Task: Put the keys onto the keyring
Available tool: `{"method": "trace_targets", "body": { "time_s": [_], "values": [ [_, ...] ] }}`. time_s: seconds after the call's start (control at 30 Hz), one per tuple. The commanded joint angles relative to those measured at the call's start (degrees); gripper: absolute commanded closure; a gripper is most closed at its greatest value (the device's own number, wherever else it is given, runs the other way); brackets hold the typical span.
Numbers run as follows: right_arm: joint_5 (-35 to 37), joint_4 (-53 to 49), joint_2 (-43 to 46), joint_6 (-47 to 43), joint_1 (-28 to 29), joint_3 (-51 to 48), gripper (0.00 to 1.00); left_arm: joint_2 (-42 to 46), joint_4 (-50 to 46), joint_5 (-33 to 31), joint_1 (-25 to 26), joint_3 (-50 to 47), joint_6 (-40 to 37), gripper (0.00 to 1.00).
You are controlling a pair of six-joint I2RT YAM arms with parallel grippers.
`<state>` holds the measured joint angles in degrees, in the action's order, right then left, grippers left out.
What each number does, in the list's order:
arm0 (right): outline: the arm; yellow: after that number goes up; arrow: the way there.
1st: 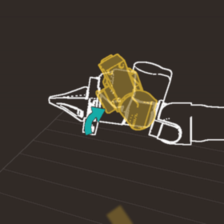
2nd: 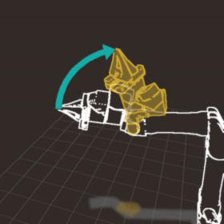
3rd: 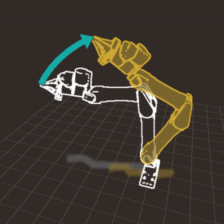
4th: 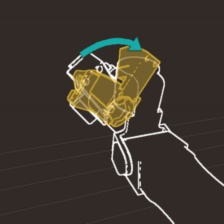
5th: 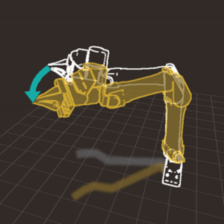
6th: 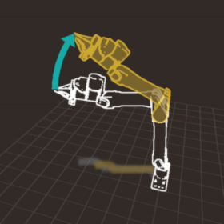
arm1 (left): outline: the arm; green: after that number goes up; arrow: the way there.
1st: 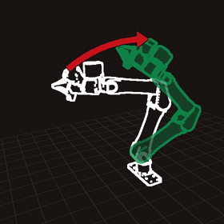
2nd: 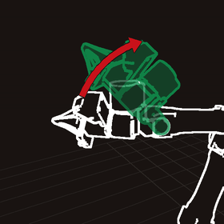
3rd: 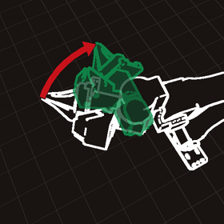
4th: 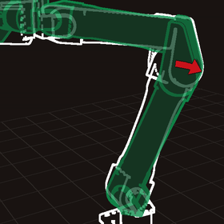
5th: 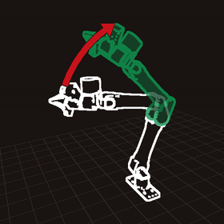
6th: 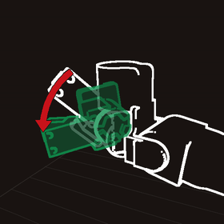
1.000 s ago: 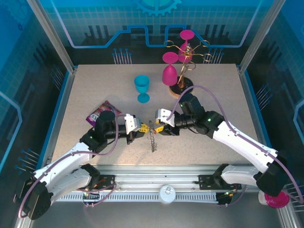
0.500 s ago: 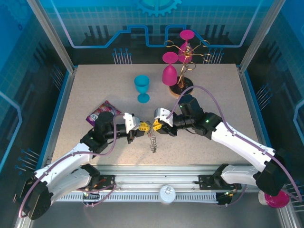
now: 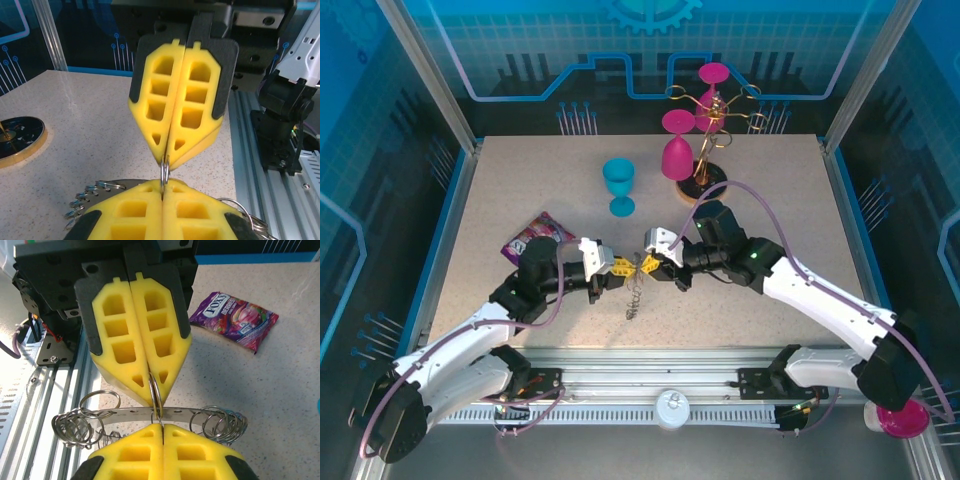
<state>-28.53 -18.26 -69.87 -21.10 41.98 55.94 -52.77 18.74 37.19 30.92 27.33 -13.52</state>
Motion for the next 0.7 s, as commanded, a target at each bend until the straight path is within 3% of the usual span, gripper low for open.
{"method": "trace_targets", "body": {
  "time_s": [0.0,0.43,0.67],
  "values": [
    [-0.67,1.24,-1.8,2.26,1.37,-1.17,0.99,0.97,6.03,2.36,0.33,-0.32,1.92,1.0],
    [2.55,8.56,5.83,4.51,0.12,-5.23,0.68,0.57,6.66,1.66,0.35,-0.76,1.77,1.0],
    [-0.88,10.38,3.3,5.28,0.19,-4.29,0.65,0.3,7.27,2.01,0.33,-0.83,1.89,1.0]
  ]
}}
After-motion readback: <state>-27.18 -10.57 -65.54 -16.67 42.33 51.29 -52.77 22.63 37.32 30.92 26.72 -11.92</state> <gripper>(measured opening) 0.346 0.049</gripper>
